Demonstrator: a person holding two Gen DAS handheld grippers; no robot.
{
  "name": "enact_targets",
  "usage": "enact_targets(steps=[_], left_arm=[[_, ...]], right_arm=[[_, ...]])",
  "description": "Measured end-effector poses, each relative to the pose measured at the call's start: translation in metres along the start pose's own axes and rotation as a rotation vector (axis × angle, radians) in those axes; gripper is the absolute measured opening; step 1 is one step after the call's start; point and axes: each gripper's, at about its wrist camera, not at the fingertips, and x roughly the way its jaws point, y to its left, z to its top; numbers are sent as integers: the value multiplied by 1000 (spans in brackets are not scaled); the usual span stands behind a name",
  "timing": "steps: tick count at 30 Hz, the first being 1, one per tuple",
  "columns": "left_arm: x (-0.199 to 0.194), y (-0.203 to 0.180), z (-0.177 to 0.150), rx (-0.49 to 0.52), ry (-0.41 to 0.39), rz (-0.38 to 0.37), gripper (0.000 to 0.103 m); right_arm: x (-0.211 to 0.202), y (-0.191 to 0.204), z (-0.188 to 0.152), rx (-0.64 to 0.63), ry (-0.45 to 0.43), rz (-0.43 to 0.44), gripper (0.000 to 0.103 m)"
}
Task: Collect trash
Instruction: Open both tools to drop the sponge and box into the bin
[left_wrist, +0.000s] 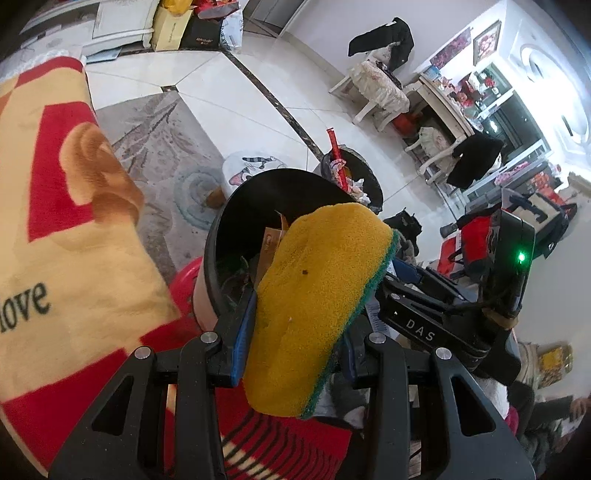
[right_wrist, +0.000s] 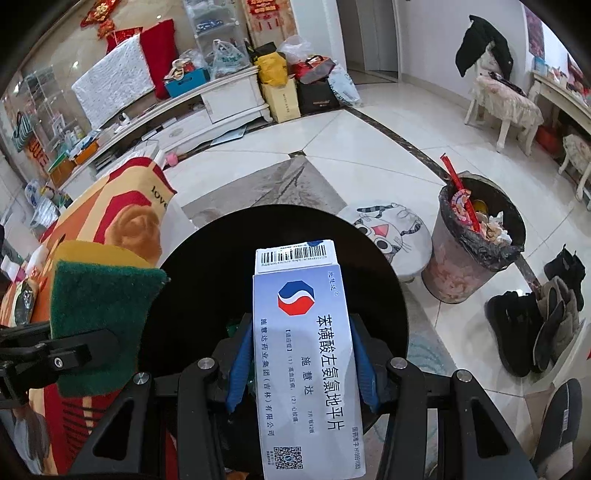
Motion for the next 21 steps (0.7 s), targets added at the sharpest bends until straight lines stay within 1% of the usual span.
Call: enact_targets(steps=[9, 13, 14, 15, 16, 17, 19, 21], left_arm=[[5, 3, 5, -26, -14, -1, 37], [6, 5, 5, -27, -14, -3, 38], [5, 4, 4, -25, -17, 2, 40], [5, 4, 5, -24, -20, 8, 46], [5, 4, 5, -25, -23, 10, 55], [4, 4, 5, -28, -26, 3, 58], [2, 5, 4, -34, -25, -7, 59], [1, 5, 3, -31, -27, 1, 59]], right_arm=[[3, -5, 5, 26, -8, -7, 47], [5, -9, 6, 65, -10, -10, 48], [6, -10, 6, 73, -9, -15, 50], [7, -11, 6, 81, -4, -20, 51], [8, -11, 6, 84, 1, -22, 51], [9, -11, 6, 84, 7, -22, 51], [10, -11, 5, 84, 14, -24, 51], [10, -11, 3, 87, 21, -24, 51]])
